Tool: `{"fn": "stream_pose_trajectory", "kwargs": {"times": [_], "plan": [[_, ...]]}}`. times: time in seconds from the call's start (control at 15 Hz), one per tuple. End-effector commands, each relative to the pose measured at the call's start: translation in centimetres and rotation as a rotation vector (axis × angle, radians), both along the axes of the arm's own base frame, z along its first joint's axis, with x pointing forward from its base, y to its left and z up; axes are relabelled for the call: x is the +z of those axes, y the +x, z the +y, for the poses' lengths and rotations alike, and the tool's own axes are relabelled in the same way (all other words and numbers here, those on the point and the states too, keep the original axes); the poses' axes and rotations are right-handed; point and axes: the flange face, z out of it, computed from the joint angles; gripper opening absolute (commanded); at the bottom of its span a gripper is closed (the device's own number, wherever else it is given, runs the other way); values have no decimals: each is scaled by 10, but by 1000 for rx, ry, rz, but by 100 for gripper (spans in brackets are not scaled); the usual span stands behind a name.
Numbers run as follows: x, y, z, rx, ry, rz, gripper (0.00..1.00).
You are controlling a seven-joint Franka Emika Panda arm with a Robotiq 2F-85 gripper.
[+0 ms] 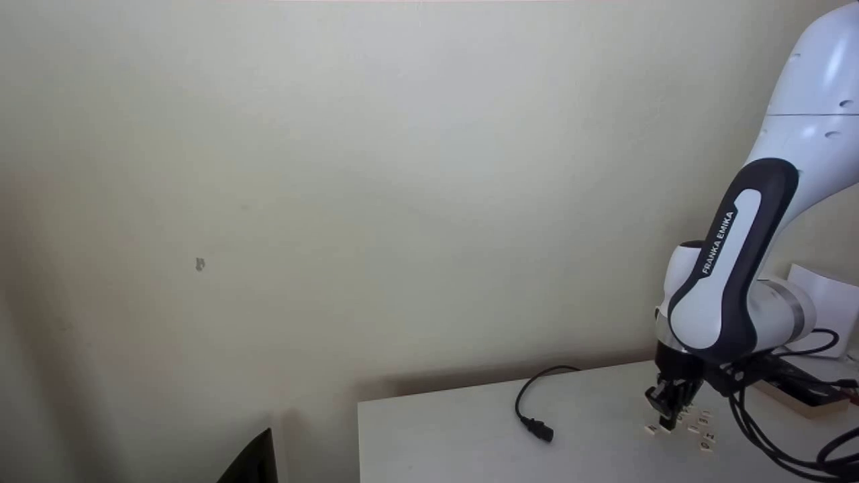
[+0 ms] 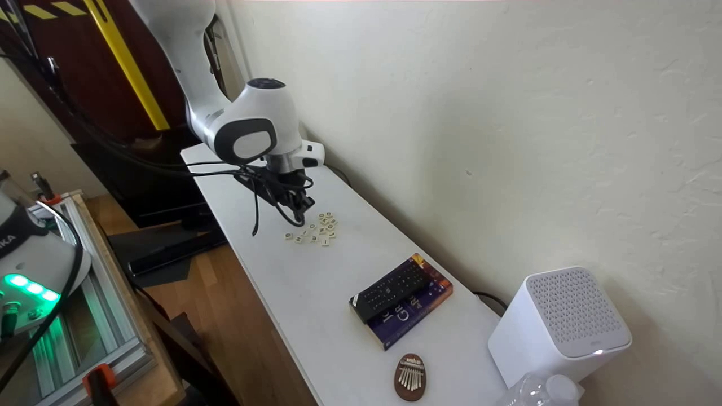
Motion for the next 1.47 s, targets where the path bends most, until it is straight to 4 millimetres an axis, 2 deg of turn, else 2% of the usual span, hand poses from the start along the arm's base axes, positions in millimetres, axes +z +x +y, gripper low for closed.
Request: {"fn": "stream_pose_trajectory", "kwargs": {"times": [0.0, 1.4], "plan": [[-11, 1, 3, 10, 24, 2, 0], [-12, 9, 6, -8, 36, -8, 0]]}}
